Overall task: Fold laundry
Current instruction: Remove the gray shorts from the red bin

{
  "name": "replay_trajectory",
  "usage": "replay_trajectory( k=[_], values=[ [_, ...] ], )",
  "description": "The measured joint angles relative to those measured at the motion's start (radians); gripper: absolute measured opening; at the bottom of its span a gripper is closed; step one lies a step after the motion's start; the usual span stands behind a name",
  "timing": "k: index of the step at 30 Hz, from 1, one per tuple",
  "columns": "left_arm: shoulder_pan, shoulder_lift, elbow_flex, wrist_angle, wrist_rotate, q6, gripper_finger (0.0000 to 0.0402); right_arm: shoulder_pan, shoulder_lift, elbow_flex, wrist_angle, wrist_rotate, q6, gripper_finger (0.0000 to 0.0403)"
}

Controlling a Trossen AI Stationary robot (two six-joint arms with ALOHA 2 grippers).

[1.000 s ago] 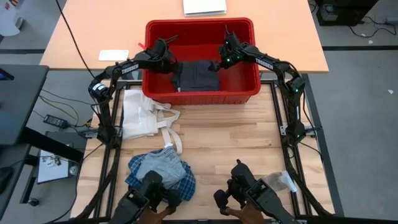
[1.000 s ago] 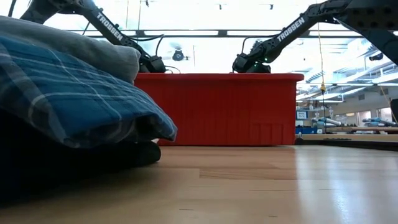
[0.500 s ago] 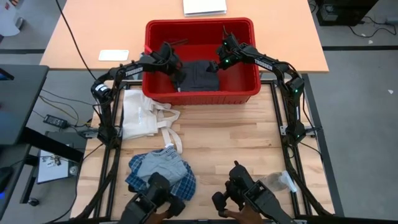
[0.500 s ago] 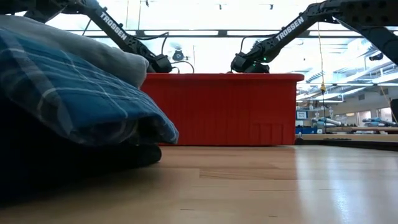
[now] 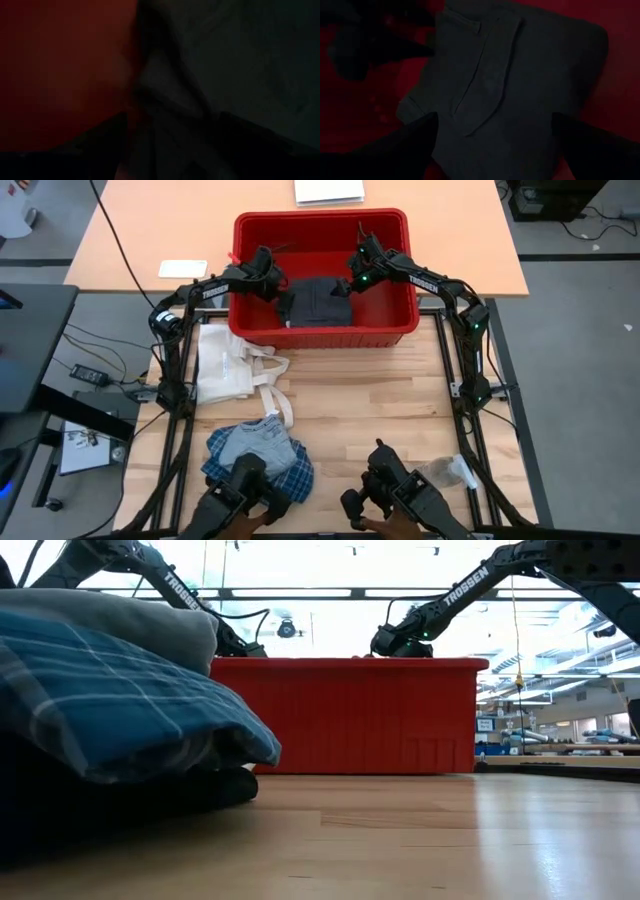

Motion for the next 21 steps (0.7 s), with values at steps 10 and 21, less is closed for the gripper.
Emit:
replay_trajectory(
  k=[10,21],
  values=[
    [-0.016,0.004,0.0,-0.039,0.015,-0.003,0.0317,0.0,0.0,0.0,0.028,-0.001,0.001,0.0391],
    [-0.016,0.003,0.0,-0.022,0.135,0.01,0.0265,-0.003,0.002,0.033,-0.009,-0.027,0.0,0.0381]
  ],
)
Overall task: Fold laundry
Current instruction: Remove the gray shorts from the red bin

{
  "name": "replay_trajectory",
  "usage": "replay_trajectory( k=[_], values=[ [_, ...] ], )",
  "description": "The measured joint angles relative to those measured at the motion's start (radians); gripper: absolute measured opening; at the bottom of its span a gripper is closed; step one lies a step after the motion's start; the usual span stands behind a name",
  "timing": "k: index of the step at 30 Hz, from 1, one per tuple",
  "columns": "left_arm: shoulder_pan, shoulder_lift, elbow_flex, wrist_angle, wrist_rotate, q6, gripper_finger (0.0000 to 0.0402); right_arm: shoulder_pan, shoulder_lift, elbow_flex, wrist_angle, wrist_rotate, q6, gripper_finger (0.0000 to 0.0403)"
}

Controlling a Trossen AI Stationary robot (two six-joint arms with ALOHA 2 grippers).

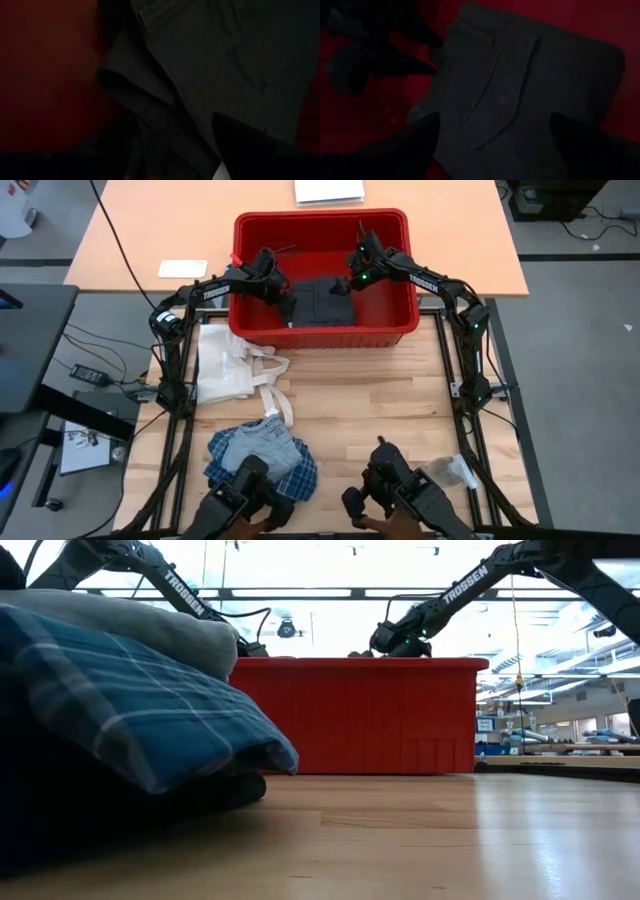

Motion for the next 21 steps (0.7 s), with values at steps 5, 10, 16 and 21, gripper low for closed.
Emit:
replay_trajectory(
  k=[5,10,16,21],
  values=[
    [0.001,0.003,0.022,-0.016,-0.01,-0.008,0.025,0.012,-0.002,0.164,-0.148,0.106,-0.101,0.0377],
    [0.004,-0.006,0.07,-0.031,-0.022,-0.007,0.0243,0.05,-0.006,0.292,-0.168,0.175,-0.129,0.0373],
    [0.006,-0.009,0.156,-0.065,-0.051,-0.007,0.0238,0.05,0.059,0.287,-0.167,0.183,-0.108,0.0374],
    [0.003,-0.009,0.241,-0.091,0.004,-0.003,0.0238,0.03,0.132,0.285,-0.173,0.159,-0.121,0.0385]
  ],
)
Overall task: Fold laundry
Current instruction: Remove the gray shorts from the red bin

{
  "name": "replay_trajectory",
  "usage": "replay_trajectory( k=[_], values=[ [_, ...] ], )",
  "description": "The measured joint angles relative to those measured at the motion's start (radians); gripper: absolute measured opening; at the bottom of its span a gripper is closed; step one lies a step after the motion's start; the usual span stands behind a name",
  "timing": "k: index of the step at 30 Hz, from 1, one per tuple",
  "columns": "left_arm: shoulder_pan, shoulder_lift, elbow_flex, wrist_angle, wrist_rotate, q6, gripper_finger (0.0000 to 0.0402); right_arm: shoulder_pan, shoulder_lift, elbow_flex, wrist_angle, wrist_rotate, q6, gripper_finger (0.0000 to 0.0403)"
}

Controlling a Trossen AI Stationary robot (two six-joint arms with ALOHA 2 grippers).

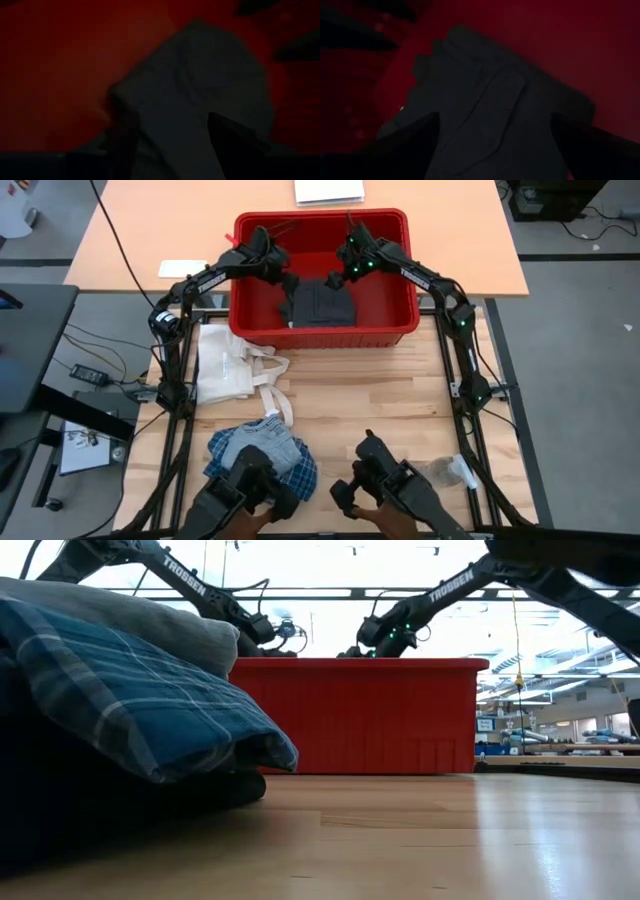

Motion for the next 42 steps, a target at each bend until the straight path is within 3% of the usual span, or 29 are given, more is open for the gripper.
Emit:
replay_trajectory(
  k=[6,10,15,19,24,30,33,42],
  values=[
    [-0.065,-0.003,0.003,-0.026,0.06,0.057,0.0238,-0.041,0.015,0.001,-0.124,0.015,0.037,0.0397],
    [-0.106,-0.003,-0.009,-0.022,0.057,0.08,0.0237,-0.079,0.018,-0.001,-0.227,-0.036,0.038,0.0396],
    [-0.123,-0.003,-0.009,-0.02,-0.062,0.083,0.0237,-0.097,0.037,-0.003,-0.32,-0.054,0.044,0.0399],
    [-0.111,-0.003,-0.009,-0.05,-0.137,0.082,0.0237,-0.072,0.056,-0.004,-0.308,-0.085,0.054,0.0399],
    [-0.096,-0.003,-0.009,-0.082,-0.144,0.07,0.0237,-0.037,0.085,-0.004,-0.25,-0.125,0.092,0.04],
    [-0.08,-0.003,-0.009,-0.139,-0.143,0.066,0.0237,-0.035,0.097,-0.004,-0.241,-0.035,0.132,0.04],
    [-0.069,-0.003,-0.009,-0.161,-0.144,0.065,0.0237,-0.033,0.097,-0.007,-0.227,-0.116,0.133,0.0399],
    [-0.039,-0.003,-0.009,-0.166,-0.131,0.065,0.0237,0.024,0.128,-0.059,-0.144,-0.151,0.142,0.0393]
  ],
)
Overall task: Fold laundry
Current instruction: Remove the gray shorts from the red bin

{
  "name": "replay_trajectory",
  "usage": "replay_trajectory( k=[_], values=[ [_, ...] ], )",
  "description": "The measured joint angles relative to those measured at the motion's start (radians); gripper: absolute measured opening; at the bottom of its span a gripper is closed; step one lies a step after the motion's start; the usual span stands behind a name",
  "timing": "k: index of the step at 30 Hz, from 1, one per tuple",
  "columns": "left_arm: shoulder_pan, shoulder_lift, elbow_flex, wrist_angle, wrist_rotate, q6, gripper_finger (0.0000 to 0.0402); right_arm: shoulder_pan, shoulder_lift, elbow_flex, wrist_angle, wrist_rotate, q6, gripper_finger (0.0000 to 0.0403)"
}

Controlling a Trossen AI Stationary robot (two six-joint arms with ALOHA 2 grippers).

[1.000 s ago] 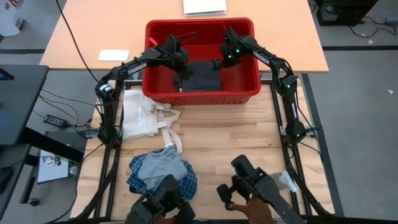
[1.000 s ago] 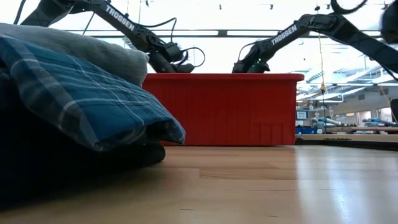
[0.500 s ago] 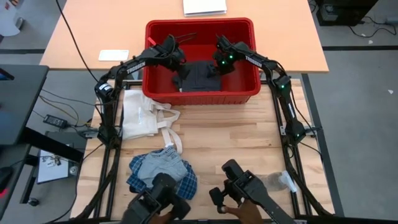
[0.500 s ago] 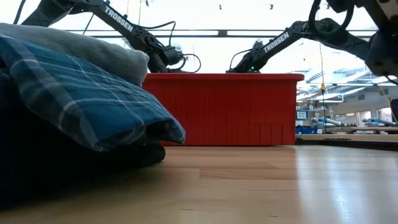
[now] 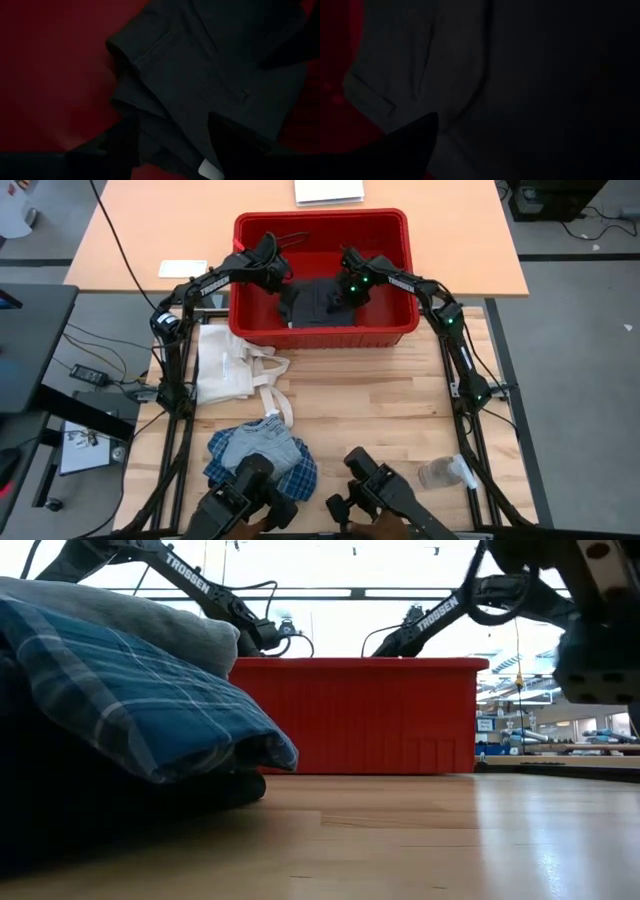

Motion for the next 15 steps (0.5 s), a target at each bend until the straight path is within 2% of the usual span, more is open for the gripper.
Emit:
replay_trajectory(
  k=[10,12,15],
  values=[
    [0.003,0.0,0.0,0.0,0.025,0.0,0.0237,0.091,0.002,-0.002,0.164,0.025,-0.033,0.0345],
    [0.003,0.0,0.0,-0.005,0.037,-0.007,0.0237,0.096,0.002,-0.002,0.19,0.047,-0.019,0.0326],
    [0.004,0.0,0.003,-0.006,0.072,-0.019,0.0237,0.095,0.002,-0.002,0.202,0.074,-0.017,0.0274]
  ],
)
